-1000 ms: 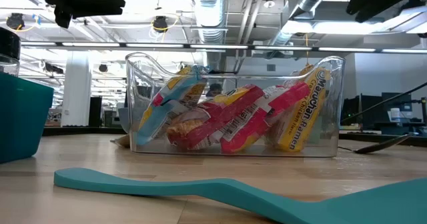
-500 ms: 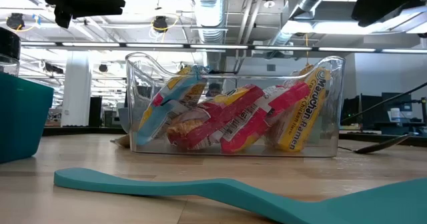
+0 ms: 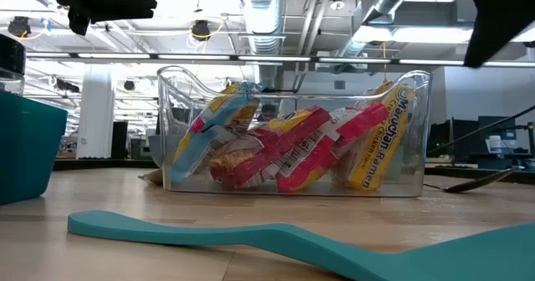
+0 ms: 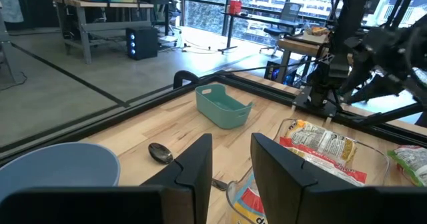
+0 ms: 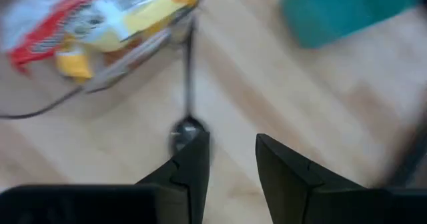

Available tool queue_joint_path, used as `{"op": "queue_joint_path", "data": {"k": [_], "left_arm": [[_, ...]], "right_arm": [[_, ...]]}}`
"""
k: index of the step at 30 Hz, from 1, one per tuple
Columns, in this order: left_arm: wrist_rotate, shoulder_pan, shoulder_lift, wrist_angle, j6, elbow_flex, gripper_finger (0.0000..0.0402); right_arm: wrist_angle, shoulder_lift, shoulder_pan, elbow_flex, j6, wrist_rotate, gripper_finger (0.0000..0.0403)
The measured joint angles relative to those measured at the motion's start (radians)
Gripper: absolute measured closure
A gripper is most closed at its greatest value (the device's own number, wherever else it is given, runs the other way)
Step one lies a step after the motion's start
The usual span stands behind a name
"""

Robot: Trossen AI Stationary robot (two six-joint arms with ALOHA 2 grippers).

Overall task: Pick & Place Food Item
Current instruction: Put the bottom black spoon into the blue bin

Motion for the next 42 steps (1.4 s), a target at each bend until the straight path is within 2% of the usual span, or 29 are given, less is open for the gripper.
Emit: {"op": "queue_joint_path", "data": {"k": [3,7,12,20,24,31,37,42], "left_arm": [[0.000,0.000,0.000,0.001,0.000,0.000,0.0302],[0.000,0.000,0.000,0.004,0.000,0.000,0.0302],[0.000,0.000,0.000,0.008,0.000,0.000,0.0302],[0.000,0.000,0.000,0.008,0.000,0.000,0.0302],[0.000,0.000,0.000,0.008,0.000,0.000,0.0302],[0.000,0.000,0.000,0.008,0.000,0.000,0.0302],[0.000,0.000,0.000,0.008,0.000,0.000,0.0302],[0.000,0.000,0.000,0.008,0.000,0.000,0.0302]], "right_arm": [[0.183,-0.045,0.020,-0.115,-0.007,-0.004,0.0286],[0.311,-0.104,0.049,-0.215,-0.009,0.007,0.0286],[0.308,-0.153,0.031,-0.285,0.022,-0.087,0.0286],[0.384,-0.223,-0.009,-0.361,0.218,-0.209,0.0286],[0.471,-0.260,-0.007,-0.418,0.270,-0.225,0.0286],[0.491,-0.354,-0.007,-0.533,0.435,-0.231,0.0286],[0.731,-0.435,-0.018,-0.641,0.469,-0.232,0.0286],[0.775,-0.442,-0.036,-0.685,0.518,-0.232,0.0286]]}}
